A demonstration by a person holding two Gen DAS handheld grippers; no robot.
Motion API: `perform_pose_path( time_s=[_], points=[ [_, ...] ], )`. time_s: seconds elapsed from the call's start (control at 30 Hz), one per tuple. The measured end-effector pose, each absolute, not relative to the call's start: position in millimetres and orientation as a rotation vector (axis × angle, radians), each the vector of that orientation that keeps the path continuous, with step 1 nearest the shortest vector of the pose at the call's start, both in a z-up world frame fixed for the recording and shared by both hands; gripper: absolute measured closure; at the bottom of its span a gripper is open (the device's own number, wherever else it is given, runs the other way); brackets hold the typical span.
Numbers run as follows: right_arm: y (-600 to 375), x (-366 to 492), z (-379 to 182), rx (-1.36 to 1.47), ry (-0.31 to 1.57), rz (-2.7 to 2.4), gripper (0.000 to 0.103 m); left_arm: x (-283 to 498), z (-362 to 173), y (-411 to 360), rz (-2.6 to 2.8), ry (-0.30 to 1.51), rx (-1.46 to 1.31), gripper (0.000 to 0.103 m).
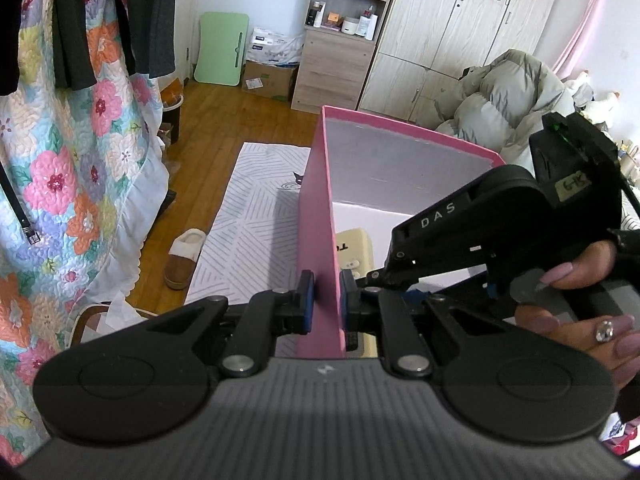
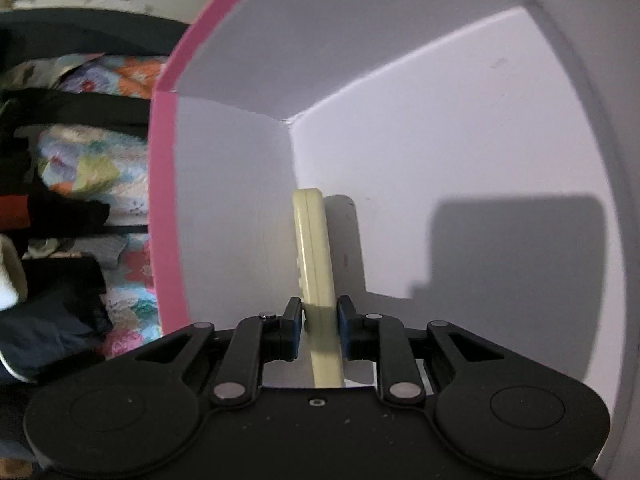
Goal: Organize rigid objects
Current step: 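Carry the TCL remote into the pink box and open the right tool, then grasp the white remote with red print using the right tool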
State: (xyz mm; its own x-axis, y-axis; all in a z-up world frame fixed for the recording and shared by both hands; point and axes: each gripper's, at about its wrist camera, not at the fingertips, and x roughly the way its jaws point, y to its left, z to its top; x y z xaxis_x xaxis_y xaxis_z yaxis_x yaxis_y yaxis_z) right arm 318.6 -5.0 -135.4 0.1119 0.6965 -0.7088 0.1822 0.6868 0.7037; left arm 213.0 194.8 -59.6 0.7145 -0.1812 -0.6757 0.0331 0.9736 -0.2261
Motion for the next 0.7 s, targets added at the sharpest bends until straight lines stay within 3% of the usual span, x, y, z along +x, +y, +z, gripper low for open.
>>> perform_pose_path(
  time_s=[0.03,0.07,0.4,0.7],
  points=[
    [-7,319,-132,0.749,1.445,0.425,0.062,213,-60,195,-0.12,0.767,-0.204,0.091],
    [-9,320,-125,0.692,1.445,0.409,0.059,213,-60,195,-0.12,0.767,-0.205,0.091],
    [-85,288,18,0.385,1.191,0.598,0.054,214,-60,194,-0.116,0.767,-0.194,0.091],
    [-167,266,6,0.146,1.129,0.545,0.053,212,-59,187,-0.093,0.764,-0.163,0.093]
  ],
)
